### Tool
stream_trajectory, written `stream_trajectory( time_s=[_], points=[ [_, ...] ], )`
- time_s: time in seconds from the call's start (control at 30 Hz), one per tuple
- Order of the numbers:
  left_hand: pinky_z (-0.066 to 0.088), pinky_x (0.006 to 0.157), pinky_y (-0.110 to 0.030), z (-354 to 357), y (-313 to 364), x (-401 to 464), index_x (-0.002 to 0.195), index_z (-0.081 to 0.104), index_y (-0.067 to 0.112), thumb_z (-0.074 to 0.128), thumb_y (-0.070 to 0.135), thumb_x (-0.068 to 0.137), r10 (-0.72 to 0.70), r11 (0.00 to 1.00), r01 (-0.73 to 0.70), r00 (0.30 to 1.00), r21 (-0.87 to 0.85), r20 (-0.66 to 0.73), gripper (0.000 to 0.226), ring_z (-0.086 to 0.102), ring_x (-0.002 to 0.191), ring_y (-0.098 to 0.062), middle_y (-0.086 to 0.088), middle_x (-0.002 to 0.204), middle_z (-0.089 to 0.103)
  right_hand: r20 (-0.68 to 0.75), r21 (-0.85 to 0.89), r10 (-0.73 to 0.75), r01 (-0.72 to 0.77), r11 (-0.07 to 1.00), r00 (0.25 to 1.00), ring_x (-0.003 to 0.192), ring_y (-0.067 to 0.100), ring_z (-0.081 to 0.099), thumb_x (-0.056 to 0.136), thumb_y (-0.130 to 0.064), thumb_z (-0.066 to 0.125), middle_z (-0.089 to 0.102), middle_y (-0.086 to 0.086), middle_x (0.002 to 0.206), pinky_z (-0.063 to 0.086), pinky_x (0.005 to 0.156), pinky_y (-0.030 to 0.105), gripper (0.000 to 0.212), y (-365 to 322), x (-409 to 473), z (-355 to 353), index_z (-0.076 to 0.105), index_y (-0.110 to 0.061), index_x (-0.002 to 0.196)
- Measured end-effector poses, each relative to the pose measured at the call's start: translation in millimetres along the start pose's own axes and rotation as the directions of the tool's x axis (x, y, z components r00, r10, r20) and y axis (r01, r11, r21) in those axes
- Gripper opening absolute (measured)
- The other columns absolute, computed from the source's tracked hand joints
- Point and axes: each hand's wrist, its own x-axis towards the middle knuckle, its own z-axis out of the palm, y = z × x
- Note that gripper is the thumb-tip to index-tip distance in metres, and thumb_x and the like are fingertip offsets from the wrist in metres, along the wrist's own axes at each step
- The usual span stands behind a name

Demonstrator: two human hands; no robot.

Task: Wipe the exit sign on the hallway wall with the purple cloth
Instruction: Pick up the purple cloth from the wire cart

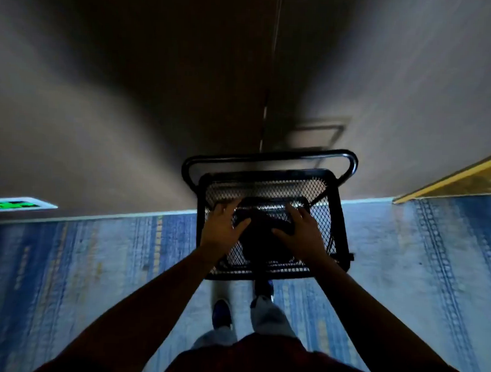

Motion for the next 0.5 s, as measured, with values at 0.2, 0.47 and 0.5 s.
stream_trajectory(
  time_s=[0.2,0.47,0.5],
  points=[
    [0.045,0.114,-0.049,31,4,17,0.158,0.033,0.018,0.069,0.047,0.094,-0.301,0.931,0.327,0.939,-0.162,0.17,0.079,0.05,0.14,-0.033,-0.013,0.155,0.049,0.054,-0.029,0.088,-0.086,0.996,0.995,0.122,0.033,0.06,0.087,-0.037,0.078,0.064,0.01,0.135,0.053,0.099,0.05,0.076,19,5,4,0.043,-0.024,0.154],
    [0.049,0.11,-0.044,46,7,31,0.157,0.037,0.026,0.07,0.034,0.096,-0.36,0.901,0.399,0.906,-0.169,0.222,0.07,0.058,0.132,-0.035,-0.014,0.148,0.057,0.143,-0.104,0.134,-0.12,0.987,0.981,0.117,0.034,0.064,0.084,-0.042,0.08,0.066,0.013,0.129,0.055,0.095,0.051,0.086,30,10,13,0.035,-0.024,0.155],
    [0.049,0.11,-0.045,47,6,31,0.156,0.038,0.024,0.071,0.031,0.096,-0.37,0.898,0.41,0.9,-0.16,0.231,0.069,0.058,0.132,-0.035,-0.013,0.148,0.057,0.152,-0.106,0.149,-0.134,0.985,0.977,0.117,0.034,0.064,0.084,-0.043,0.08,0.066,0.013,0.13,0.056,0.095,0.051,0.086,31,12,15,0.035,-0.024,0.155]
  ],
)
